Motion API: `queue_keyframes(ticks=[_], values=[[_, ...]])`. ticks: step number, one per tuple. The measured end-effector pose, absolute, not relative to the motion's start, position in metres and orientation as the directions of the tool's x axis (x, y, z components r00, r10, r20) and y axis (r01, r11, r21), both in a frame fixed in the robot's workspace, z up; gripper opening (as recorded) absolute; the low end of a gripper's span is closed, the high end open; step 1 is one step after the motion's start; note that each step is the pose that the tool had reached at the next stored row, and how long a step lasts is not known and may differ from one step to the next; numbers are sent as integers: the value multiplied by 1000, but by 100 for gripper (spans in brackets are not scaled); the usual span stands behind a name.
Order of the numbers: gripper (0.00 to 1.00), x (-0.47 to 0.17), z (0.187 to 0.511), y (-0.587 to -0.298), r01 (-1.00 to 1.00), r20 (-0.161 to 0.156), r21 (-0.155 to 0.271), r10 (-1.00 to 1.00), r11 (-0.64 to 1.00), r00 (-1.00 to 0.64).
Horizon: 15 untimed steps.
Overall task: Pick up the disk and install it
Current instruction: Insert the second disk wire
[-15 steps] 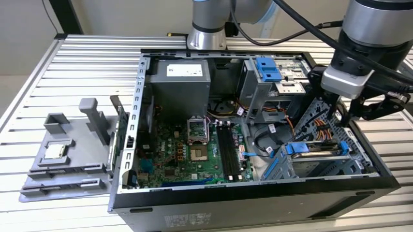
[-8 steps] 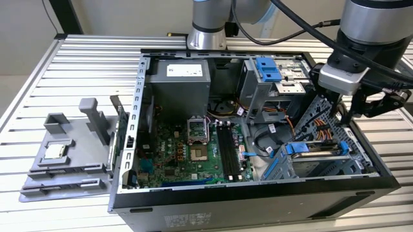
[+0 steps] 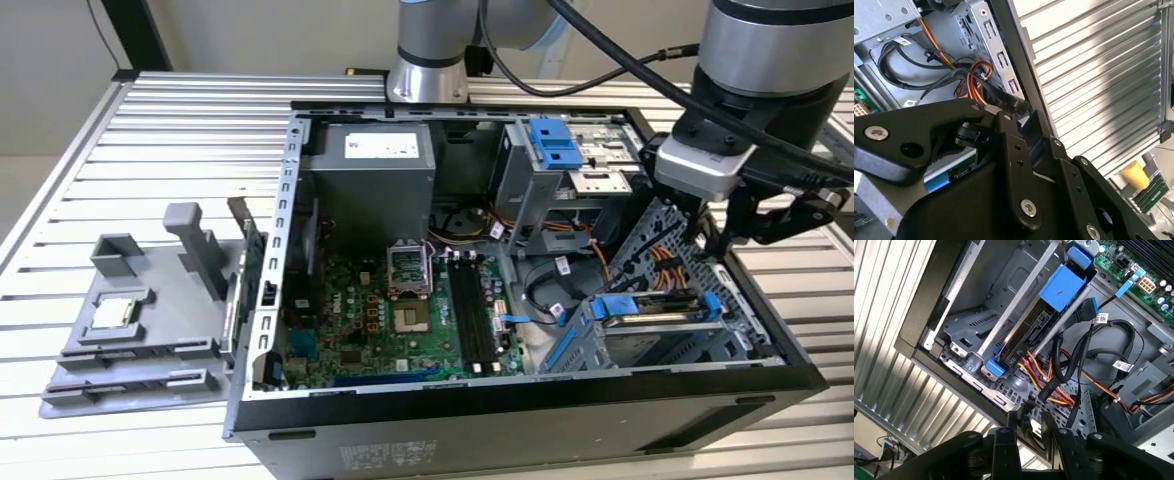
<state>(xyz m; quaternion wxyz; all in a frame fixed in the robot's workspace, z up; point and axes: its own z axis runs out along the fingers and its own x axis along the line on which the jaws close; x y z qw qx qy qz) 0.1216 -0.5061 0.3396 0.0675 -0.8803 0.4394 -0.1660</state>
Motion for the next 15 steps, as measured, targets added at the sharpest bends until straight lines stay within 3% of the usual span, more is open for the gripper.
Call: queue_keyframes(ticks=[7, 8, 15], values=[[100, 122, 339, -506, -751, 233, -264, -796, -605, 559], [0, 122, 339, -506, -751, 233, -264, -796, -605, 559], [0, 122, 340, -506, -751, 233, -264, -796, -605, 559]])
